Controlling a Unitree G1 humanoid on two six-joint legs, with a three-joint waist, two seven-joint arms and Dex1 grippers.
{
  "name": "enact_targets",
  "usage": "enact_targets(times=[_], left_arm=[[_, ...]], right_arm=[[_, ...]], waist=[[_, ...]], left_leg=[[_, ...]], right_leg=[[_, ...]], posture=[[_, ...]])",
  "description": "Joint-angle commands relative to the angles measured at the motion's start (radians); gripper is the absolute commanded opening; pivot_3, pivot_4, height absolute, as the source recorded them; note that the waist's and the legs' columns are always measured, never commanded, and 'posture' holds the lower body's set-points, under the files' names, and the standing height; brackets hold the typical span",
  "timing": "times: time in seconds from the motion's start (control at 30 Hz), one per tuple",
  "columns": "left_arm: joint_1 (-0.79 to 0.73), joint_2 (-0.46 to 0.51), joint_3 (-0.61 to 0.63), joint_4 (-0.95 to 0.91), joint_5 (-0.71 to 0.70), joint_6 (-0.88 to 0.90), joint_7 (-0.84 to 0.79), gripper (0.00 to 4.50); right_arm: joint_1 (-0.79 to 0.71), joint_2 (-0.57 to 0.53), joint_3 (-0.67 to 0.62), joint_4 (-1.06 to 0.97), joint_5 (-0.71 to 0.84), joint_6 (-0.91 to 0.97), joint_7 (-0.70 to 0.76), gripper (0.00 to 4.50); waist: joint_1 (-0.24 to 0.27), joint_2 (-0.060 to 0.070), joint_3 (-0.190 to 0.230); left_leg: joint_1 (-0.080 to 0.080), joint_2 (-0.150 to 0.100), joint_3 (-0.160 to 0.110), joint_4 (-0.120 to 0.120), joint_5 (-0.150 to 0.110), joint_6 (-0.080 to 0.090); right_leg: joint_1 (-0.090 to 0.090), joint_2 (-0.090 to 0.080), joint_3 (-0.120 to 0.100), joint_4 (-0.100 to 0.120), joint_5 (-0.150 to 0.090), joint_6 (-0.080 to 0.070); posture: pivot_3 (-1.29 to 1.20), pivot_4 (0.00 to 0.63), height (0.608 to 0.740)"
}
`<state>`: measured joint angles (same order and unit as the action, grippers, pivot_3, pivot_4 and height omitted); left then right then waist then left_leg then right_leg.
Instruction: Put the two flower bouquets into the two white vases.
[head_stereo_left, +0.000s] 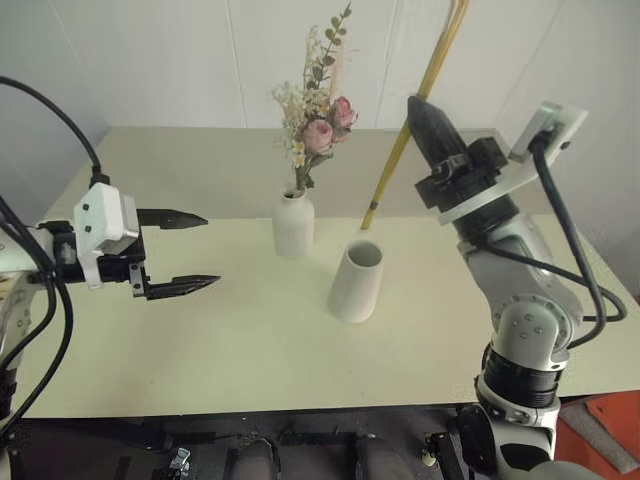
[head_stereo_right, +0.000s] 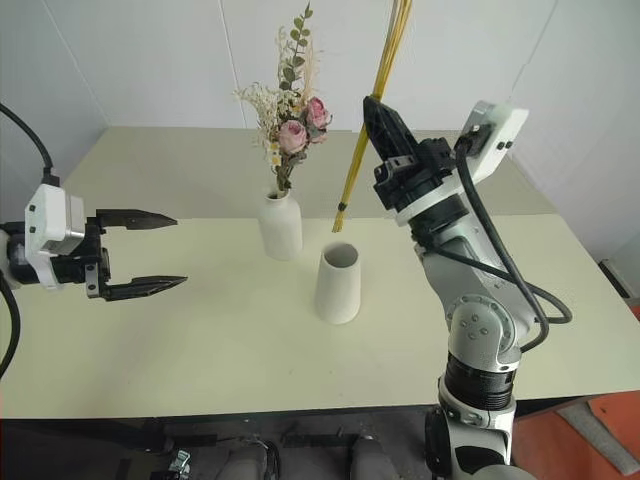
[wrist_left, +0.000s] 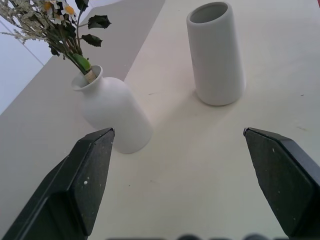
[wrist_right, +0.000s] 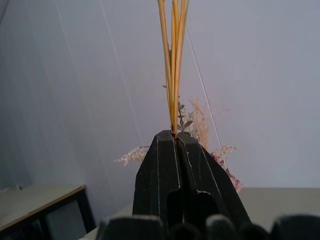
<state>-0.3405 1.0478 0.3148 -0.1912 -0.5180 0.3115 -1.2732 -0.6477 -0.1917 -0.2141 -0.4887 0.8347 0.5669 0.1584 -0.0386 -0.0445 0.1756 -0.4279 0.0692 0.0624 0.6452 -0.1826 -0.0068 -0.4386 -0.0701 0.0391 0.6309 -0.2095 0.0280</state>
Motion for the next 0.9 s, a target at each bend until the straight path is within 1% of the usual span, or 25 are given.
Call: enact_targets(times=[0.03,0.23,0.43,0.5,0.57,0.6,0.67,0.77,0.9], left_arm=[[0.016,0.029,0.061,-0.041,-0.019,0.012,0.012,4.5],[0.031,0.043,0.077,-0.048,-0.004,0.018,0.033,4.5],[0.012,0.057,0.079,-0.049,-0.018,0.034,0.043,4.5],[0.005,0.059,0.076,-0.05,-0.022,0.039,0.044,4.5],[0.001,0.061,0.073,-0.051,-0.02,0.038,0.045,4.5],[-0.002,0.061,0.072,-0.051,-0.02,0.038,0.046,4.5],[-0.008,0.061,0.069,-0.051,-0.022,0.039,0.048,4.5],[-0.011,0.06,0.065,-0.049,-0.019,0.036,0.048,4.5],[-0.017,0.055,0.059,-0.043,-0.01,0.028,0.053,4.5]], right_arm=[[0.026,-0.024,-0.021,-0.032,0.015,-0.043,0.039,0.03],[0.098,-0.019,-0.023,-0.034,0.05,-0.059,0.074,0.03],[0.139,0.007,0.009,-0.004,-0.005,-0.138,0.131,0.03],[0.163,0.014,0.027,0.013,-0.033,-0.178,0.17,0.03],[0.203,0.016,0.043,0.022,-0.041,-0.21,0.231,0.55],[0.22,0.014,0.049,0.022,-0.031,-0.213,0.257,0.75],[0.26,-0.002,0.08,0.009,-0.042,-0.212,0.298,1.42],[0.296,-0.015,0.121,-0.004,-0.095,-0.219,0.301,2.48],[0.42,-0.141,0.158,-0.102,-0.119,-0.135,0.334,3.89]], waist=[[0.0,0.0,0.0],[-0.001,0.0,0.0],[-0.003,0.0,0.0],[-0.003,0.0,0.0],[-0.003,0.0,0.0],[-0.003,0.0,0.0],[-0.002,0.0,0.0],[-0.002,0.0,0.0],[0.002,0.0,0.0]], left_leg=[[0.0,0.0,0.0,0.0,0.0,0.0],[0.002,0.0,0.0,0.0,0.0,0.0],[0.002,0.0,0.0,0.0,0.0,0.0],[0.002,0.0,0.0,0.0,0.0,0.0],[0.002,0.0,0.0,-0.001,0.0,0.0],[0.002,0.0,0.0,-0.001,0.0,0.0],[0.002,0.0,0.0,0.0,0.0,0.0],[0.002,0.0,0.0,0.0,0.0,0.0],[0.002,0.0,0.0,-0.001,0.0,0.0]], right_leg=[[0.0,0.0,0.0,0.0,0.0,0.0],[0.001,0.0,0.0,0.001,0.0,0.0],[0.0,0.001,0.0,0.001,0.0,0.0],[0.0,0.001,0.0,0.001,0.0,0.0],[0.001,0.001,0.0,0.0,0.0,0.0],[0.001,0.001,0.0,0.0,0.0,0.0],[0.001,0.001,0.0,0.0,0.0,0.0],[0.001,0.001,0.0,0.001,0.0,0.0],[0.001,0.001,0.0,0.0,-0.001,-0.001]], posture=[[0.0,0.15,0.74],[0.0,0.15,0.74],[0.0,0.15,0.74],[0.0,0.15,0.74],[0.0,0.15,0.74],[0.0,0.15,0.74],[0.0,0.15,0.74],[0.0,0.15,0.74],[0.0,0.15,0.74]])
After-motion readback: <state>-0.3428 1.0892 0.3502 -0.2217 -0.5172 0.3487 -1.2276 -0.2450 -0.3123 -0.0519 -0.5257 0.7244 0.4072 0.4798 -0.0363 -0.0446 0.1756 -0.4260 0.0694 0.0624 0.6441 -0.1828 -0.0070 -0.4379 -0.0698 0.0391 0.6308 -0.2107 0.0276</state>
